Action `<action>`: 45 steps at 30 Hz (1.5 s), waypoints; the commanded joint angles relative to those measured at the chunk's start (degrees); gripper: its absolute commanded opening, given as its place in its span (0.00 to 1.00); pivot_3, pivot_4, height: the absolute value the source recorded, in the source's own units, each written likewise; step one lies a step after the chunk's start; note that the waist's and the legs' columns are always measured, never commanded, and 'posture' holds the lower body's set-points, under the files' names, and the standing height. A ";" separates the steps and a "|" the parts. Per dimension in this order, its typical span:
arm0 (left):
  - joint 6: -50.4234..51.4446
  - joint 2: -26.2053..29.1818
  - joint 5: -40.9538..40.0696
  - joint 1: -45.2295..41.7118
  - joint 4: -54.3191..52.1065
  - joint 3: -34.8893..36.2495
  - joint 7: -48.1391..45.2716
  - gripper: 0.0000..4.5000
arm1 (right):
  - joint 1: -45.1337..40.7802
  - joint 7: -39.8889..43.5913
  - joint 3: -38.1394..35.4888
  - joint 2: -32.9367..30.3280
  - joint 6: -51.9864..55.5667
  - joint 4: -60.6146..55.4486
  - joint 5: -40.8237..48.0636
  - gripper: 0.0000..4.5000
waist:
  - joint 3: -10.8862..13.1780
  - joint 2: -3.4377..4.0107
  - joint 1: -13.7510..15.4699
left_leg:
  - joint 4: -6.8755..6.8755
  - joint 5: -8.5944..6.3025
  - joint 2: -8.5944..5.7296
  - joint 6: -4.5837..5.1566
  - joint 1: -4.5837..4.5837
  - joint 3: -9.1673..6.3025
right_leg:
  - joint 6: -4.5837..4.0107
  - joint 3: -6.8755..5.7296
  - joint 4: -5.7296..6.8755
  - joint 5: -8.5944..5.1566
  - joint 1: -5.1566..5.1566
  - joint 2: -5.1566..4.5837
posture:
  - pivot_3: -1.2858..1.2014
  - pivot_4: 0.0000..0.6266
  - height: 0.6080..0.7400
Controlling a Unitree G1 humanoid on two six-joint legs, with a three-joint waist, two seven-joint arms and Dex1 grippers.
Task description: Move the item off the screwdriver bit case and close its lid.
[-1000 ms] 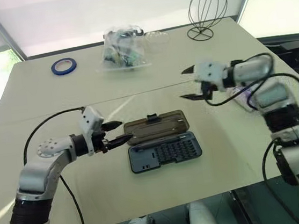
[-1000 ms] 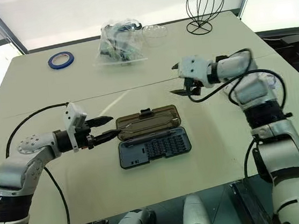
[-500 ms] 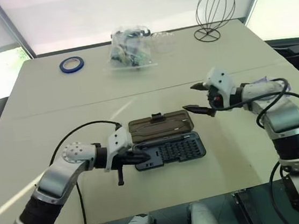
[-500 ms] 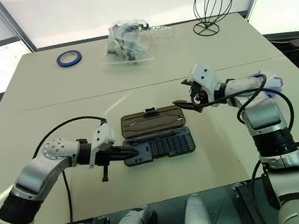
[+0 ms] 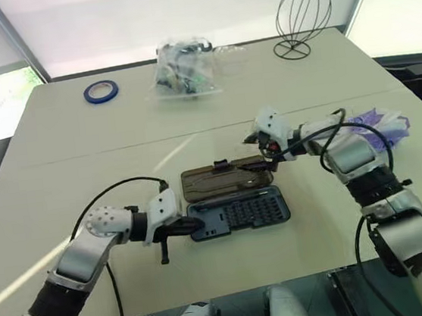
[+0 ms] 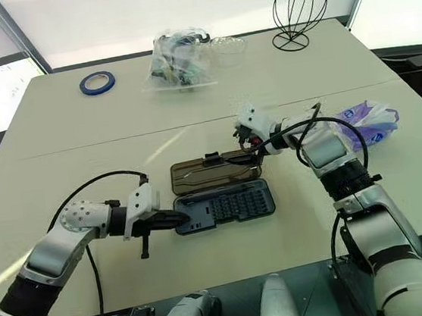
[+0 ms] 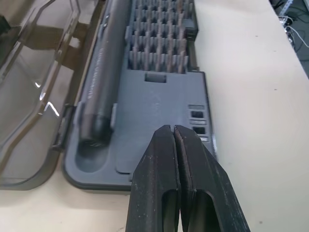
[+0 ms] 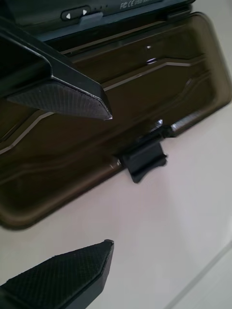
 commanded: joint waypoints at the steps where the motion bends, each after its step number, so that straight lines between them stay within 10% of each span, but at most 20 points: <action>1: 1.59 -0.21 2.18 2.05 -0.70 -1.58 1.76 0.02 | -3.88 1.86 0.82 1.03 -2.63 5.97 -1.62 0.92 | 0.00 0.00 0.05 | 0.00 0.00 0.00 0.00 -0.01 0.00 | 0.00 0.00 0.00 0.00 0.00 0.00 | 0.52 0.24 1.00; 6: 4.86 -0.45 0.42 4.63 -6.32 -0.91 4.02 0.00 | -7.14 5.15 2.39 2.73 -6.44 16.02 -3.99 0.74 | 0.00 0.01 -0.27 | -0.01 0.00 0.00 0.00 0.01 0.00 | 0.00 0.00 0.01 0.00 0.00 0.01 | 0.52 0.24 1.00; 13: 7.58 -0.01 -0.59 7.97 -9.44 0.38 6.03 0.00 | -6.00 11.62 5.93 3.17 -16.33 22.05 -8.69 0.01 | -0.19 0.00 -0.17 | -0.11 0.00 0.00 0.00 0.12 -0.04 | -0.01 0.00 0.01 0.00 0.04 0.01 | 0.52 0.24 1.00; 27: 8.68 -2.22 -1.40 7.91 -6.24 2.05 8.74 0.00 | -9.03 -14.98 5.54 -1.17 -50.97 25.49 -23.41 0.01 | -0.63 -0.02 0.09 | -0.42 -0.10 0.25 -0.20 1.78 0.28 | -0.12 0.14 -0.06 0.02 1.32 0.28 | 0.52 0.24 1.00; 35: 8.51 -4.73 -1.79 3.78 -2.09 1.77 8.26 0.00 | 8.80 -17.58 -1.12 -7.22 -46.45 -12.92 -22.04 0.01 | -0.58 0.06 0.92 | -0.43 -0.13 0.29 -0.21 0.75 0.23 | -0.13 0.15 0.06 0.05 0.16 0.33 | 0.52 0.24 1.00; 45: 19.55 -2.92 -12.12 -0.52 -6.01 8.56 5.95 0.00 | 13.64 -17.13 -2.47 -5.91 -39.55 -19.15 -21.30 0.01 | -0.52 0.05 0.20 | -0.36 -0.15 0.33 -0.19 0.71 0.33 | -0.13 0.16 0.01 0.05 0.18 0.33 | 0.52 0.24 1.00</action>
